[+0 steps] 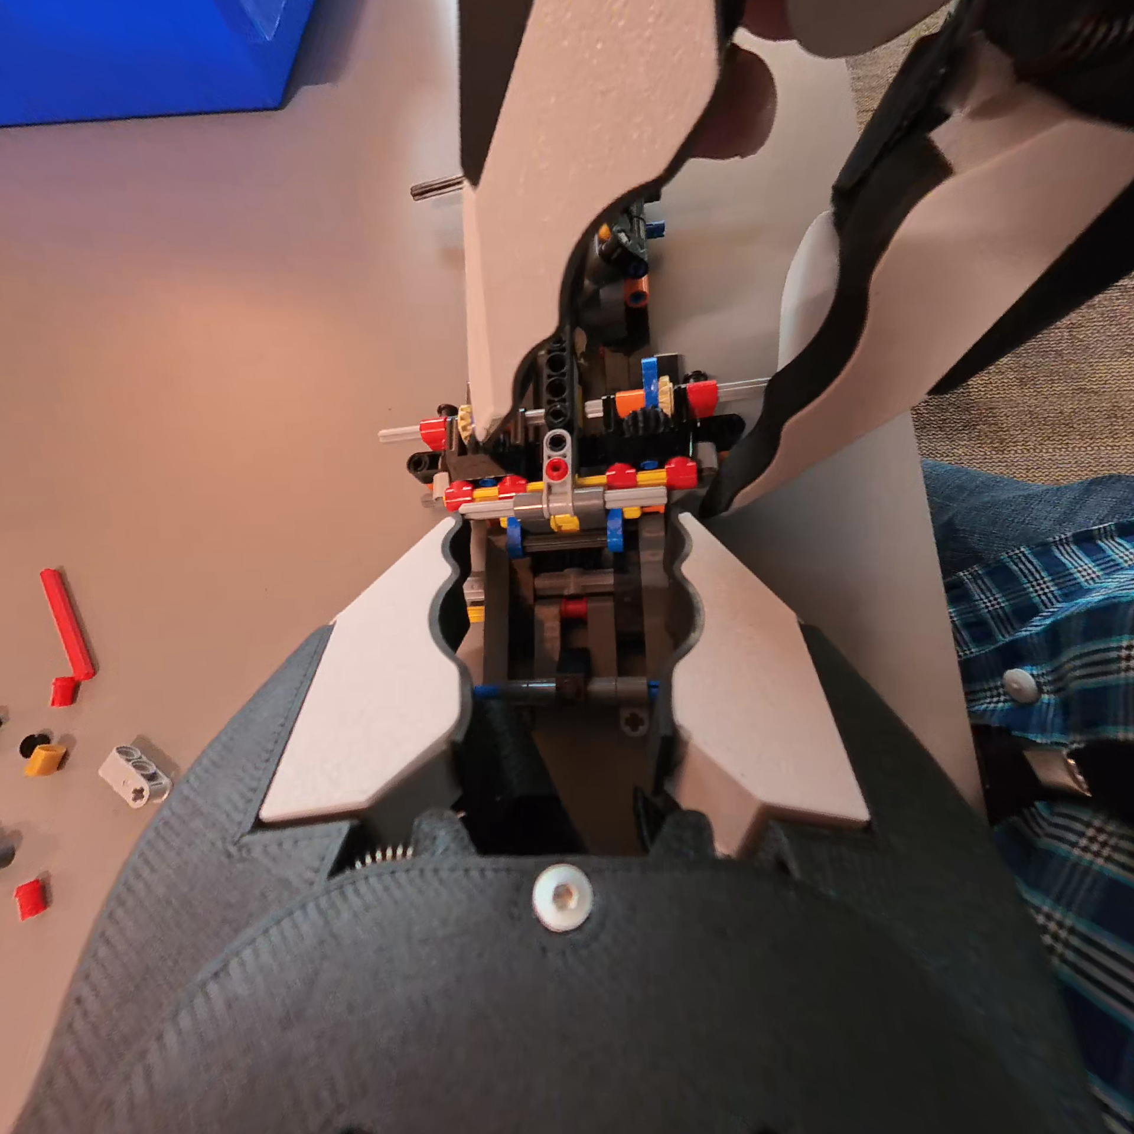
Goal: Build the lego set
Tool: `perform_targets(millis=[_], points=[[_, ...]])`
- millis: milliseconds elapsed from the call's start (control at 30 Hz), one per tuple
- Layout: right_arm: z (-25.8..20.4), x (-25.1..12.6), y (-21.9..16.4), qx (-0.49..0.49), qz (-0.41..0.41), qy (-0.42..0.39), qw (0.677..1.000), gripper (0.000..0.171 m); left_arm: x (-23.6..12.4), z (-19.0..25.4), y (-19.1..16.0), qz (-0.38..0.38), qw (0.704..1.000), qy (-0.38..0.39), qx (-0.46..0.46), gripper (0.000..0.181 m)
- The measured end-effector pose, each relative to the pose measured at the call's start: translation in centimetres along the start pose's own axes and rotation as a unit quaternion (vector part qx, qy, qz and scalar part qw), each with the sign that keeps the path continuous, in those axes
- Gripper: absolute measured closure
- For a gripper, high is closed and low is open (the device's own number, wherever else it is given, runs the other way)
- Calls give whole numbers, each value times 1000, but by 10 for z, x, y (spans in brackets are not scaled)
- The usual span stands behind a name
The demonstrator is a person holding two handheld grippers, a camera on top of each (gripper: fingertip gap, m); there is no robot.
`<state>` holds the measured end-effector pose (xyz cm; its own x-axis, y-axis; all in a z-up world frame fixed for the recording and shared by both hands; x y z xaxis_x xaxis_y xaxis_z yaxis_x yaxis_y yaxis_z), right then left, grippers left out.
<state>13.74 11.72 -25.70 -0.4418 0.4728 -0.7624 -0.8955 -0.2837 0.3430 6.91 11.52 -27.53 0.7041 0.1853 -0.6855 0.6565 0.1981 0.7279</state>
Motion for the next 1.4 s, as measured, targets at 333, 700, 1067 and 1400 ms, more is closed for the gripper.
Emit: perform_targets(millis=[333, 700, 1067, 1400], points=[[-1, 1, -2, 17, 3, -4, 1000, 107, 2, 1, 0, 0, 1000, -4, 1, 119], [3, 5, -2, 31, 12, -2, 999, 105, 3, -1, 0, 0, 1000, -8, -7, 120], [4, 4, -1, 22, -10, 5, 1000, 100, 4, -4, 1, 1, 1000, -7, -14, 120], [-1, 0, -3, 16, -15, 21, 1000, 100, 6, -4, 1, 0, 1000, -16, -13, 124]])
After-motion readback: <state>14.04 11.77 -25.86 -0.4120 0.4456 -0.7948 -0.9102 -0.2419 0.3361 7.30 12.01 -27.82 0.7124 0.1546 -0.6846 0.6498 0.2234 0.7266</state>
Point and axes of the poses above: each gripper's, where its closed fingertips meet, x out along the fingers, y out of its top, z = x × y across the jaws, the point moved 6 cm from there along -x, back along the fingers, and after that the axes turned 13 degrees about -y, right-handed, at the moved point
